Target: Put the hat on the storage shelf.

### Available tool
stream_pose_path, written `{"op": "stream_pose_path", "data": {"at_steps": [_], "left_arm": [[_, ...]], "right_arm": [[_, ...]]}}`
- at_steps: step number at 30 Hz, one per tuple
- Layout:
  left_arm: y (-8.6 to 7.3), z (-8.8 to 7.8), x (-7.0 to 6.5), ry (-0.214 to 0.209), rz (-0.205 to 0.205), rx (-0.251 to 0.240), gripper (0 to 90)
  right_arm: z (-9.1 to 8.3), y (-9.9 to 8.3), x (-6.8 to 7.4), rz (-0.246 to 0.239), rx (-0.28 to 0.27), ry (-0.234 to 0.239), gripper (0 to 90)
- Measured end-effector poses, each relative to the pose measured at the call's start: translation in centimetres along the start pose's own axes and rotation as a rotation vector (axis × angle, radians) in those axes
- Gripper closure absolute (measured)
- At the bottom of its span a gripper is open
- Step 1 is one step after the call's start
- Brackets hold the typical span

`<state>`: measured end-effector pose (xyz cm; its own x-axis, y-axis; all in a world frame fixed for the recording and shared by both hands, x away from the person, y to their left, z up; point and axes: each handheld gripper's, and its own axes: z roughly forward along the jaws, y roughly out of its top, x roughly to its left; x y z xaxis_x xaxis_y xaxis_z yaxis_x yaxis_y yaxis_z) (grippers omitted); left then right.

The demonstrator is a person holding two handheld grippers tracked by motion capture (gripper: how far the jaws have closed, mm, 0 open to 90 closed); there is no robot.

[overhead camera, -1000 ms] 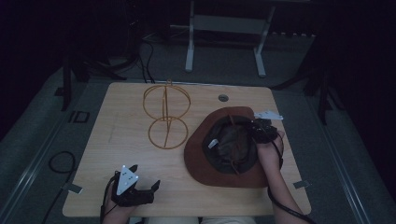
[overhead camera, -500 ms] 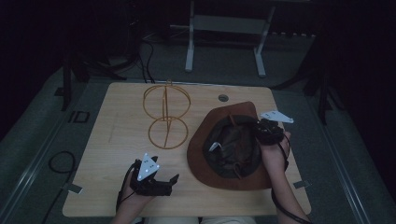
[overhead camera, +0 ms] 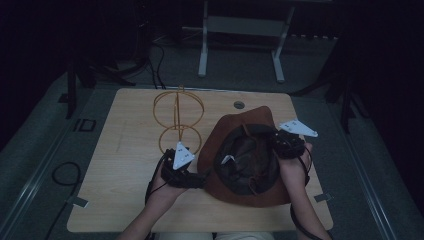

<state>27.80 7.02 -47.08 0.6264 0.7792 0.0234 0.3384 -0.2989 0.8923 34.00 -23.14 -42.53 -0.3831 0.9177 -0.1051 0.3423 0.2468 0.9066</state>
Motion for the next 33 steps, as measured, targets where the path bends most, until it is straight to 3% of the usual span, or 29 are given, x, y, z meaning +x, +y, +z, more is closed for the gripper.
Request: {"op": "stream_pose_path", "data": {"at_steps": [3, 5, 9, 14, 17, 20, 26, 28, 33], "left_arm": [[1.4, 0.9, -0.4, -0.03, -0.013, -0.007, 6.1], [2.0, 1.5, -0.8, 0.003, 0.011, -0.007, 7.8], [2.8, 2.6, -1.4, 0.028, 0.005, 0.015, 12.9], [3.5, 4.9, -2.8, 0.129, 0.043, 0.072, 18.1], [3.6, 5.6, -2.9, 0.165, 0.051, 0.094, 28.8], [3.6, 6.1, -3.1, 0.204, 0.065, 0.093, 49.0], [4.1, 7.1, -3.1, 0.221, 0.043, 0.071, 80.2], [4.2, 7.1, -3.2, 0.226, 0.049, 0.058, 85.7], [4.8, 6.8, -3.4, 0.231, 0.076, 0.029, 87.4]], "right_arm": [[-0.5, 0.1, 0.4, -0.008, -0.01, 0.014, 84.3], [-0.8, 0.0, 0.7, -0.006, -0.022, 0.023, 84.2], [-1.1, 0.0, 1.1, -0.011, -0.029, 0.032, 84.2], [-1.7, 0.1, 2.1, -0.039, -0.038, 0.057, 84.2], [-2.1, 0.1, 2.5, -0.052, -0.044, 0.065, 84.2], [-2.4, 0.0, 2.5, -0.044, -0.047, 0.068, 84.2], [-2.5, -0.3, 2.2, -0.03, -0.036, 0.066, 84.1], [-2.6, -0.5, 2.1, -0.024, -0.033, 0.072, 83.8], [-3.6, -0.9, 1.6, 0.0, -0.047, 0.09, 79.8]]}}
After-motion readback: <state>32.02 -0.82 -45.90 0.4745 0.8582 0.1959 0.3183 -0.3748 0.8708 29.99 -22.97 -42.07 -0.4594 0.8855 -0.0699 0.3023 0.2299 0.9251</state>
